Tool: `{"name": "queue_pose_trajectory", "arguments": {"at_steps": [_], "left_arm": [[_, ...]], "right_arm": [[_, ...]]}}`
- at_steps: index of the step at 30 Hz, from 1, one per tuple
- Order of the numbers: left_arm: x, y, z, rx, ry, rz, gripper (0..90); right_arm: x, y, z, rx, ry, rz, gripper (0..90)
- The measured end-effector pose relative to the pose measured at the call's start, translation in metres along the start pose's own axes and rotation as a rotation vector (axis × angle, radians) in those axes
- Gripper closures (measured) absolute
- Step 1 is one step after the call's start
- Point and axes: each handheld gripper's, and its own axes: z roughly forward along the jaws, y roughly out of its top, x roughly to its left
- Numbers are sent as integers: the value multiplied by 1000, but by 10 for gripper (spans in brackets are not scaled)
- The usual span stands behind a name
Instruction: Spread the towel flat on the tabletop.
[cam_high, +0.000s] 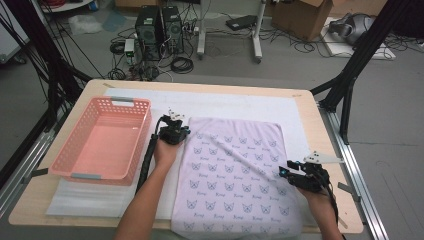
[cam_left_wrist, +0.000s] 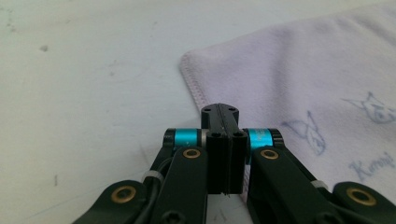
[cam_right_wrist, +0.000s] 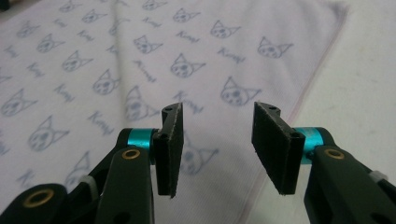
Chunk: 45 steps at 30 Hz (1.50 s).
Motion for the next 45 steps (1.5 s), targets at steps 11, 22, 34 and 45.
{"name": "queue_pose_trajectory", "arguments": {"at_steps": [11, 22, 34, 45], "left_arm": [[16, -2, -5, 8, -49, -91, 710], [14, -2, -13, -15, -118, -119, 508], [8, -4, -36, -85, -263, -103, 284], [-5, -11, -63, -222, -340, -27, 241]], "right_arm": [[-48, 40, 54, 60, -170, 95, 559], [-59, 58, 82, 138, -313, -8, 876], [-53, 50, 47, 22, -177, 86, 390], [-30, 23, 11, -62, -53, -3, 254]]}}
